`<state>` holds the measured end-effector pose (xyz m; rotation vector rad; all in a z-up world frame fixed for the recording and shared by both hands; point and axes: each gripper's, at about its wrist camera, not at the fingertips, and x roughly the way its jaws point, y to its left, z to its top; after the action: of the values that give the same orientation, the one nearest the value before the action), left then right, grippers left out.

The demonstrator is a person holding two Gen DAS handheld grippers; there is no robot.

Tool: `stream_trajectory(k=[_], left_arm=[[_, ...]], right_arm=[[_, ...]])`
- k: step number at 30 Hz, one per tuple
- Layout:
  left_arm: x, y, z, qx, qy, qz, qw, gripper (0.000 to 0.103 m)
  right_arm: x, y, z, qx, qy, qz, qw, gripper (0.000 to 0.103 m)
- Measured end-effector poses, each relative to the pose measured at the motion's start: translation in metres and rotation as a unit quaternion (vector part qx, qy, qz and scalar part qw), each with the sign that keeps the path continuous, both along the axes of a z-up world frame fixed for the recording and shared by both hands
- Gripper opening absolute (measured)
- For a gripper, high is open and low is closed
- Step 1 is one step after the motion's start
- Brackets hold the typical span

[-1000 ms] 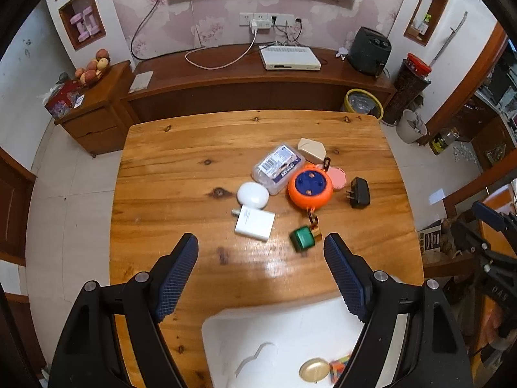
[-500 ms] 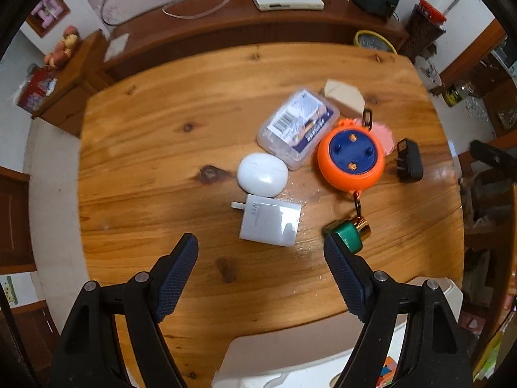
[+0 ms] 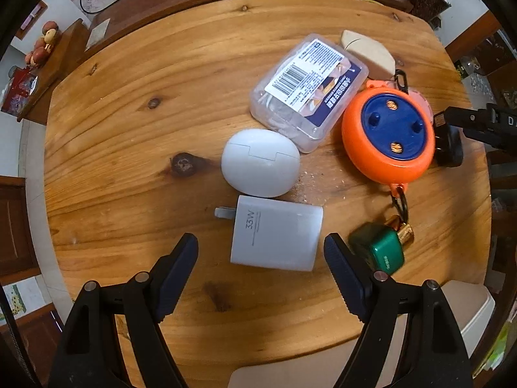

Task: Organize rigid objects
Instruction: 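Grasp the white charger with the left tool while the right tool grasps the black plug adapter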

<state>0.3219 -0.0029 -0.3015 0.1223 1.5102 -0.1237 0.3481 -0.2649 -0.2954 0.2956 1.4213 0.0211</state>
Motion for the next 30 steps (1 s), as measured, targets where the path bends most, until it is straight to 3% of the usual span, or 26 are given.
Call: stream_trajectory(k=[5, 9, 18, 20, 23, 24, 30], left_arm=[[0.003, 0.002, -0.006, 0.0, 0.005, 0.002, 1.0, 0.083], [0.005, 0.004, -0.013, 0.004, 0.009, 0.001, 1.0, 0.083], [0.009, 0.005, -0.024, 0.015, 0.011, -0.005, 0.9998, 0.082], [0.009, 0.005, -0.026, 0.014, 0.01, -0.005, 0.9999, 0.079], [0.005, -0.005, -0.025, 0.004, 0.005, -0.009, 0.9999, 0.06], [0.004, -0.006, -0.023, 0.008, 0.003, -0.009, 0.9999, 0.06], [-0.004, -0.008, -0.023, 0.025, -0.022, -0.011, 0.9994, 0.06]], right_arm=[[0.003, 0.006, -0.015, -0.002, 0.027, -0.005, 1.0, 0.049], [0.004, 0.012, -0.013, -0.023, 0.023, -0.007, 0.999, 0.038], [-0.003, 0.01, -0.011, -0.018, 0.02, -0.017, 1.0, 0.037], [-0.005, 0.011, -0.009, -0.014, 0.015, -0.015, 1.0, 0.037], [-0.01, 0.012, -0.002, -0.009, 0.007, -0.009, 1.0, 0.036], [-0.011, 0.013, 0.0, -0.008, 0.004, -0.006, 1.0, 0.031], [-0.017, 0.016, 0.009, -0.004, -0.011, 0.007, 1.0, 0.032]])
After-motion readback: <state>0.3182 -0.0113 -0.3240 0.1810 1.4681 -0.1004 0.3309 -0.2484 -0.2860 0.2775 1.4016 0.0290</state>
